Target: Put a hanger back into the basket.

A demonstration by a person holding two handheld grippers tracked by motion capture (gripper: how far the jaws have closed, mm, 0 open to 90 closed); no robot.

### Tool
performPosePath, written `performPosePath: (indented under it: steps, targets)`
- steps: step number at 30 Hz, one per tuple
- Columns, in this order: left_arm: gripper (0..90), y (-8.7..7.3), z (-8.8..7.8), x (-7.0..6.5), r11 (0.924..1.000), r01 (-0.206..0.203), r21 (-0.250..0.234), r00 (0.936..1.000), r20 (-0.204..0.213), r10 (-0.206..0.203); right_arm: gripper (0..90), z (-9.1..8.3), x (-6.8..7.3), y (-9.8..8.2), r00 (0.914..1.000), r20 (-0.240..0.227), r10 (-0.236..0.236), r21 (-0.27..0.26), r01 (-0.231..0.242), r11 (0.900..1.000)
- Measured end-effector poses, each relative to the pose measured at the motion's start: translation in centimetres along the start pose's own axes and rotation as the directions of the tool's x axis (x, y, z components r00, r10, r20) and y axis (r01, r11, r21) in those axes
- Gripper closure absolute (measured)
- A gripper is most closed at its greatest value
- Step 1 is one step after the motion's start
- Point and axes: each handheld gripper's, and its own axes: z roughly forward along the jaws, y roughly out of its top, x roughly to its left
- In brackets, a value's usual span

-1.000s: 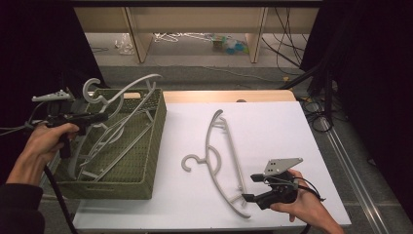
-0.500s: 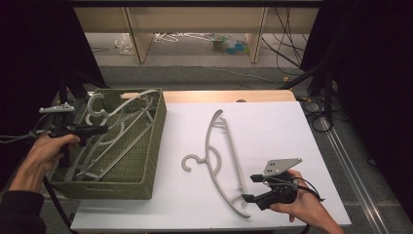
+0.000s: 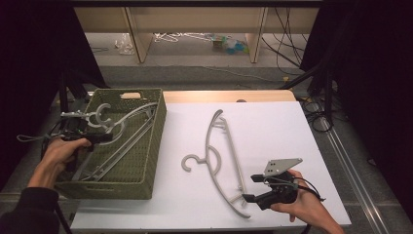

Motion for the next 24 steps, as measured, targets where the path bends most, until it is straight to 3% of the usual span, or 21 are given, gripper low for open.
performPosePath:
  steps: [3,5,8,10,11,14,16,17,19,21,24]
  targets:
    - [73.0,-0.1,-0.5,0.9,0.9986,-0.025,0.046,0.9946,-0.099,0.029,29.5,0.0,0.0,0.0,1.0000,-0.002,0.002,0.003,-0.002,1.000]
    - [67.9,-0.4,-0.6,1.2,0.9992,0.000,0.039,0.9869,-0.161,0.007,29.4,0.0,0.0,0.0,1.0000,0.001,0.003,0.000,-0.003,1.000]
    - [64.8,-0.8,-0.6,1.7,0.9995,0.029,0.011,0.9810,-0.192,-0.027,29.1,0.1,-0.1,0.0,1.0000,0.003,0.005,0.005,-0.005,1.000]
    - [56.9,-0.9,-1.0,1.7,0.9983,0.059,0.005,0.9729,-0.224,-0.056,29.1,0.2,0.0,-0.1,1.0000,0.001,0.004,0.001,-0.004,1.000]
    - [54.4,-0.9,-1.4,1.8,0.9989,0.045,0.017,0.9706,-0.237,-0.039,29.0,0.3,0.0,-0.1,0.9999,-0.003,0.011,0.003,-0.011,1.000]
    - [46.5,-0.7,-2.4,1.3,0.9981,0.047,-0.039,0.9654,-0.255,-0.056,28.4,0.4,-0.1,-0.1,0.9999,-0.001,0.013,0.009,-0.013,1.000]
    - [45.4,-0.6,-2.8,0.9,0.9971,0.042,-0.063,0.9690,-0.241,-0.056,27.8,0.5,-0.1,-0.2,0.9999,-0.002,0.017,0.010,-0.017,1.000]
    - [44.9,-0.6,-3.2,0.2,0.9943,0.039,-0.099,0.9688,-0.240,-0.062,27.8,0.5,-0.1,-0.2,0.9999,-0.004,0.016,0.008,-0.016,1.000]
    - [42.4,-0.5,-3.7,-0.8,0.9917,0.018,-0.127,0.9717,-0.231,-0.048,27.6,0.5,-0.1,-0.2,0.9998,-0.002,0.020,0.007,-0.020,1.000]
    - [39.7,-0.6,-4.3,-1.9,0.9856,0.012,-0.169,0.9755,-0.215,-0.049,27.4,0.5,-0.2,-0.2,0.9997,0.000,0.024,0.001,-0.024,1.000]
    - [37.4,-1.0,-5.1,-3.8,0.9773,-0.020,-0.211,0.9818,-0.189,-0.020,26.9,0.5,-0.2,-0.2,0.9994,0.003,0.034,-0.004,-0.034,0.999]
